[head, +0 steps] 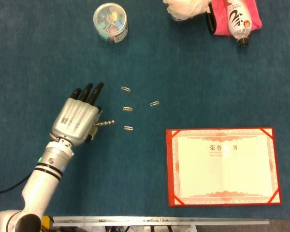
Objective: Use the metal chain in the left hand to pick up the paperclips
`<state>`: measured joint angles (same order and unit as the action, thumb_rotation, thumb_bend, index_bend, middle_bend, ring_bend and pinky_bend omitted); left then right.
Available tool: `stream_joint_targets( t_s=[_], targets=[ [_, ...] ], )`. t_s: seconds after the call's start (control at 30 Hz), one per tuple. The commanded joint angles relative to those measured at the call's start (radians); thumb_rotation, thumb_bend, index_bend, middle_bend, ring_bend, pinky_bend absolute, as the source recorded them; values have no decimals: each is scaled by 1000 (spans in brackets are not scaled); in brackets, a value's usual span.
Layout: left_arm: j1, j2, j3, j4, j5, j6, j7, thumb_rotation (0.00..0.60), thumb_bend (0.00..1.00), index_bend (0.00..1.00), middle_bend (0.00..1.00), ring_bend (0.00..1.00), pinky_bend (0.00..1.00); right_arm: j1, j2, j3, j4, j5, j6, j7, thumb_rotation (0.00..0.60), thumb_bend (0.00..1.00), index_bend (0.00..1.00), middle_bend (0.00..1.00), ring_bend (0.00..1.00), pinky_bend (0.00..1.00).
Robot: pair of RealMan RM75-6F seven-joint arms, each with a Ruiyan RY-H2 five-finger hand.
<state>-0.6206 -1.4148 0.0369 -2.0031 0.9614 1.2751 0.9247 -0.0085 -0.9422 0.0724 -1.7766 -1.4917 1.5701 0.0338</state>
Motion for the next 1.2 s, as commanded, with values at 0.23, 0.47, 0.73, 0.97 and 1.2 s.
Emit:
stream_joint_targets(
  t_s=[0.23, 0.47, 0.73, 0.97, 1.2],
  targets=[
    [-18, -55, -9, 10, -9, -1, 41, 600, 358, 546, 11, 0, 144, -11, 12, 5, -5, -2, 20, 19, 600, 0, 37, 48, 0, 250],
    [-24, -82, -9, 36, -32, -12, 46, 600, 358, 546, 11, 0, 144, -14, 18, 10, -4, 1, 25, 29, 600, 0, 37, 48, 0, 250],
    [-30, -100, -13, 60, -44, -34, 23, 600, 358, 547, 11, 0, 144, -24, 33, 10, -10, -4, 38, 54, 600, 0, 46, 50, 0, 250],
    [-33, -114, -8, 80, -45, -50, 6, 600, 358, 547, 11, 0, 144, -31, 42, 14, -11, -3, 50, 70, 600, 0, 48, 58, 0, 250],
    [-37, -128, -9, 102, -52, -60, -4, 600, 358, 547, 11, 0, 144, -34, 44, 15, -10, -1, 52, 75, 600, 0, 48, 58, 0, 250]
  ],
)
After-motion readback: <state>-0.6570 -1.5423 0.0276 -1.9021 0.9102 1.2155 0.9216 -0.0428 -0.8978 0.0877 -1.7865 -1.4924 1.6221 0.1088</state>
